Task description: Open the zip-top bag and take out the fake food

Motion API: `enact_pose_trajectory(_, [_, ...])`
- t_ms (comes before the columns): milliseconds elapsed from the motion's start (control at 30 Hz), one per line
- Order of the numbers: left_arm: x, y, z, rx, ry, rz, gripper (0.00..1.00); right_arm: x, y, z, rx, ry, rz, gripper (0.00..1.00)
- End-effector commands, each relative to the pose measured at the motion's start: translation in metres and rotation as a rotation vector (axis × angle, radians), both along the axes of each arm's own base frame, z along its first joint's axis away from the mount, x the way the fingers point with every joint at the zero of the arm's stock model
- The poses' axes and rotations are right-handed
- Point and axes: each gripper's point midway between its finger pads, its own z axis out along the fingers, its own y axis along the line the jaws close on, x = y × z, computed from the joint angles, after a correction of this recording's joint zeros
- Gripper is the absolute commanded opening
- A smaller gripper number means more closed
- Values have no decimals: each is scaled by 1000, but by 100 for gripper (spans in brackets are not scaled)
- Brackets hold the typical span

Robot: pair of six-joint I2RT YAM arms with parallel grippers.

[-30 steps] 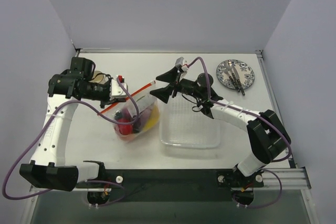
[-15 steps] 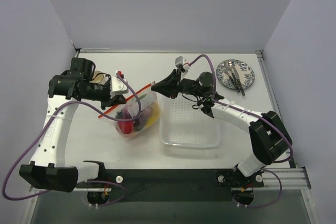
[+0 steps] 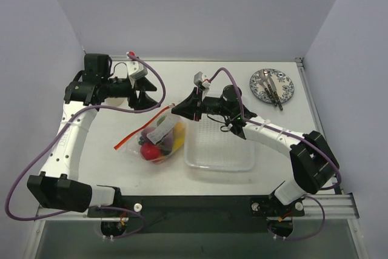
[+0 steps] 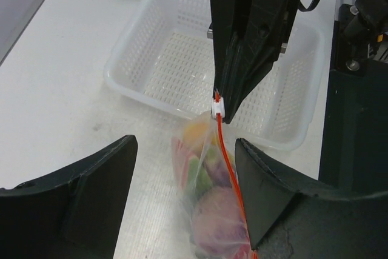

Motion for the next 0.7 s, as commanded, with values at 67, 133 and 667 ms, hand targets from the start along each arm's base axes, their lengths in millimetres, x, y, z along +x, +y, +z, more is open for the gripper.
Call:
enact_pose_trajectory(67, [-21,-18,7,-73,-1,-130,75,-11,8,48,64,-143,27,0])
enact_pose_trajectory(133, [-32,-22,5,-70,11,-162,74,-9,12,49,60,-141,30,0])
enact_pose_trajectory(667, [-26,-25,-7,14,-35,-119,18,-10,28,47,59,-124,48,0])
